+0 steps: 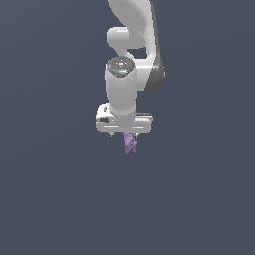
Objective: Pick up the object and move it to a goal position.
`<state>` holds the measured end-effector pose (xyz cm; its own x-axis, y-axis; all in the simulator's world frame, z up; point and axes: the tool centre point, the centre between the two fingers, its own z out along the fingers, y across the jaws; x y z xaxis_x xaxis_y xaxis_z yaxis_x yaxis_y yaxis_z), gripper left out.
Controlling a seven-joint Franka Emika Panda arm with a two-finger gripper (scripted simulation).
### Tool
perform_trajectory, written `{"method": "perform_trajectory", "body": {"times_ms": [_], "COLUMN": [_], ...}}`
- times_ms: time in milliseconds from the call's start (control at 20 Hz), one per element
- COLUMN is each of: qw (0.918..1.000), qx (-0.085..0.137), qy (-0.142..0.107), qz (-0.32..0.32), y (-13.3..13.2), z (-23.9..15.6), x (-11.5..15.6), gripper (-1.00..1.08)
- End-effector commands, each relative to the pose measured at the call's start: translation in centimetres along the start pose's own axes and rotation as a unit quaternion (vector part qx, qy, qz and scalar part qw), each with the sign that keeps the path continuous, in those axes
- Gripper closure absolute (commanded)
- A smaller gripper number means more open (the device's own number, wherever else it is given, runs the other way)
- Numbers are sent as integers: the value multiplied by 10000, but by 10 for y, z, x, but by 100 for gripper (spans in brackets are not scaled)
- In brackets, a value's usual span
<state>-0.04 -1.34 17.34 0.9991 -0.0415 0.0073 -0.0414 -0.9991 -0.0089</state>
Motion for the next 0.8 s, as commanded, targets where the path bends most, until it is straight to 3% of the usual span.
{"method": "perform_trajectory", "body": {"times_ms": [0, 750], "qw": [10000, 9999], "qx": [0, 100], "qy": [0, -111], "qz": [0, 29], "y": [0, 8], "z": [0, 5], "x": [0, -9], "gripper": [-92, -92]}}
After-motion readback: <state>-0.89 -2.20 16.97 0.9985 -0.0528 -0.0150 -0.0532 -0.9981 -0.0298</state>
